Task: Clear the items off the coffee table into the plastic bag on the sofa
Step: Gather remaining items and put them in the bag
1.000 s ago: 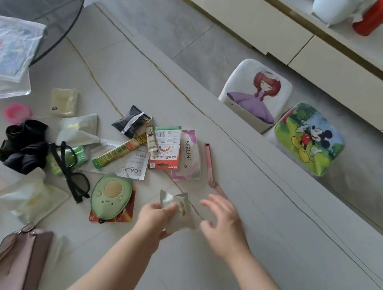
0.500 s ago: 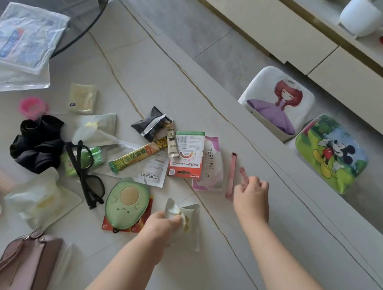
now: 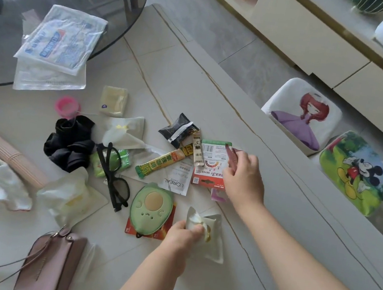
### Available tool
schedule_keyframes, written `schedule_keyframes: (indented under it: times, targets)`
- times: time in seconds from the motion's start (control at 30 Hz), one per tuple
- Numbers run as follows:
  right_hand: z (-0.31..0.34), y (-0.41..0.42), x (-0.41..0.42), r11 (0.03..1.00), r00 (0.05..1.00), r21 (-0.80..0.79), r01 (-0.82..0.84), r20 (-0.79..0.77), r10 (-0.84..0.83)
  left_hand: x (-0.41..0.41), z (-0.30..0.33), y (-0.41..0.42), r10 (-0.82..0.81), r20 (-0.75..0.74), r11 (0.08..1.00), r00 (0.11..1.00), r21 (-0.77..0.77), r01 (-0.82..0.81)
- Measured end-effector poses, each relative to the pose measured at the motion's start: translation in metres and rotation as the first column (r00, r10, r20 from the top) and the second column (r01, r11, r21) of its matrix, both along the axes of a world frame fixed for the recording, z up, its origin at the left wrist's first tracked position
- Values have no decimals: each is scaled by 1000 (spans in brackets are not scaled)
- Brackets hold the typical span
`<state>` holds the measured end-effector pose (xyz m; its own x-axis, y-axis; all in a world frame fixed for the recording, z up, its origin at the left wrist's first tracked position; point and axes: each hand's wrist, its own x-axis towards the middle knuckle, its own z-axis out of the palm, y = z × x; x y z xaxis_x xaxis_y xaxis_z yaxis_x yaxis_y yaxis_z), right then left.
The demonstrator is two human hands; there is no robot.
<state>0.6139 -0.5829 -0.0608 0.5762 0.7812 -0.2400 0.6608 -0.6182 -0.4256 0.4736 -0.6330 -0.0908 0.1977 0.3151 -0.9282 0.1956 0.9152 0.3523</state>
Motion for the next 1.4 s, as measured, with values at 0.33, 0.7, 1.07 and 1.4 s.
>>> schedule_keyframes:
  times: [0.33,0.7,1.07,1.4]
  targets:
    - [-36,63,-43,981,988,-155,-114,85,128,-3,-6,7,74,57,992,996,-105,-67]
    - [2,56,-52,825,848,-327,-461,112,518,-24,8,-3,150,117,985,982,-104,-138]
    - [-33,33,-100,706,628,-414,-575,329,705,-92,-2,-20,205,189,974,960,-134,-181]
    - [-2,33,-145,902,931,-235,-362,-139,337,-166,14,-27,336,209,942,918,-61,-331]
